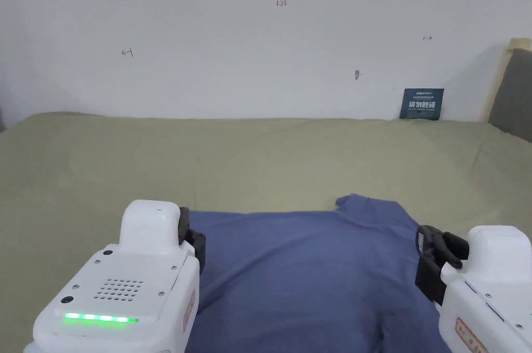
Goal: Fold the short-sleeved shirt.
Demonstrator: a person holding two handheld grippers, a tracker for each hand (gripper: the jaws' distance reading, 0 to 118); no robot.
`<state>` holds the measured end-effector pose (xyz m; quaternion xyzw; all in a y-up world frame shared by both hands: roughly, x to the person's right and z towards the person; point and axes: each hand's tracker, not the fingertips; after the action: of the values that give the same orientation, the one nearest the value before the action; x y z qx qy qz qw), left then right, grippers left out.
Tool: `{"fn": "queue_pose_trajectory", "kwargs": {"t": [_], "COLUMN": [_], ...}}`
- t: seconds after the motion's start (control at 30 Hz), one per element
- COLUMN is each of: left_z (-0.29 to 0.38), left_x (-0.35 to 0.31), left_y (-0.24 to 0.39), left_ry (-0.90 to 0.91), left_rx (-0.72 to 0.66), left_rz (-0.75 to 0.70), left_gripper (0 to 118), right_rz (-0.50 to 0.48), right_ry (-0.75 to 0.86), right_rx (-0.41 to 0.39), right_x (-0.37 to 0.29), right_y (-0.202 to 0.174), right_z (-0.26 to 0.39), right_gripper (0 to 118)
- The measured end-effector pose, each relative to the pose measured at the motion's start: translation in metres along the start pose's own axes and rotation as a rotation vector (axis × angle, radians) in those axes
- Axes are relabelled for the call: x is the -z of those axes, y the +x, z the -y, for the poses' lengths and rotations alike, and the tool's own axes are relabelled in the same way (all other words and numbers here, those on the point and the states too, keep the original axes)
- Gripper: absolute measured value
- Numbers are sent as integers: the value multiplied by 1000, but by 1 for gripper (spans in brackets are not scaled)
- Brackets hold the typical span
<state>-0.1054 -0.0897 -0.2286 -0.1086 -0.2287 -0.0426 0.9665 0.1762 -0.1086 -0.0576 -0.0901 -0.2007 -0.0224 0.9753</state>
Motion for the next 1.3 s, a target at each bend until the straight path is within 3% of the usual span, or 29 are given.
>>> {"fn": "queue_pose_trajectory", "kwargs": {"t": [0.33,0.4,0.67,0.7,0.73,0.8,0.83,1.03,1.07,1.13,1.17,1.27,1.3], "left_z": [24,42,129,137,142,149,154,172,172,172,172,166,165], "left_x": [-6,-2,13,16,19,26,31,56,57,60,60,58,58], "left_y": [-73,-96,-147,-147,-148,-148,-147,-139,-138,-141,-142,-143,-140], "left_ry": [-184,-271,-658,-678,-683,-714,-740,-769,-775,-766,-758,-758,-756], "left_rx": [-53,-18,-191,-192,-186,-179,-183,-150,-150,-179,-227,-236,-231], "left_rz": [-16,-57,78,67,53,49,55,36,33,34,45,68,70], "left_gripper": [0,0,0,5,32,116,118,109,94,11,2,2,2], "right_rz": [22,39,70,68,69,74,80,95,101,107,94,80,38], "right_ry": [-35,-71,-222,-237,-247,-263,-275,-349,-366,-435,-460,-537,-576], "right_rx": [14,16,32,41,50,55,55,80,74,46,39,2,29], "right_x": [-9,-8,-7,-6,-6,-7,-6,-2,-2,-2,-2,-1,1], "right_y": [6,13,26,29,30,32,35,54,58,68,74,96,103], "right_z": [13,22,60,63,66,71,71,85,87,89,90,96,99], "right_gripper": [1,1,1,1,1,1,1,1,1,1,1,3,28]}}
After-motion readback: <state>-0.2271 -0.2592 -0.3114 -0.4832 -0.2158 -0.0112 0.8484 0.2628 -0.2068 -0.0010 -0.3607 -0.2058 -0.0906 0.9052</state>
